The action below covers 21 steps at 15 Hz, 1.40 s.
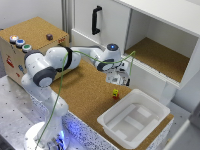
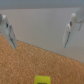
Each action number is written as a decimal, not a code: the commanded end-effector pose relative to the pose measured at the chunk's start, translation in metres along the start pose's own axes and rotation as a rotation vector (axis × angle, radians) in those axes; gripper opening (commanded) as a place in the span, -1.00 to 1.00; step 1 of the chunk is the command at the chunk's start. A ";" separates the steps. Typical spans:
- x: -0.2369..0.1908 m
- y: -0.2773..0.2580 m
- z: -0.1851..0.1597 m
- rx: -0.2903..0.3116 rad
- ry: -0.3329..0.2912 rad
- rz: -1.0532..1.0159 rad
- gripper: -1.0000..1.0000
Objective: Stack the yellow block on top of the pink block
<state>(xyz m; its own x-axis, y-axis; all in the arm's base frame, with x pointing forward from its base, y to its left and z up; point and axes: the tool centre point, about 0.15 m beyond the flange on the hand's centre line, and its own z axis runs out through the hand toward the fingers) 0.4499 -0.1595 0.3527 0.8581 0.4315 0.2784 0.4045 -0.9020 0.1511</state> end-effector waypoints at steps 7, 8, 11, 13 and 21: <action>0.059 -0.208 -0.149 0.237 0.176 -0.441 1.00; 0.062 -0.229 -0.159 0.265 0.168 -0.509 1.00; 0.078 -0.298 -0.180 0.262 0.190 -0.682 1.00; 0.083 -0.344 -0.191 0.266 0.223 -0.783 1.00; 0.095 -0.486 -0.222 0.315 0.274 -1.113 1.00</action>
<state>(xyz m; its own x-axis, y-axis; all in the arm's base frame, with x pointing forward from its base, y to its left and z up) 0.2744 0.2568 0.5018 -0.0096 0.9188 0.3946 0.9745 -0.0799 0.2098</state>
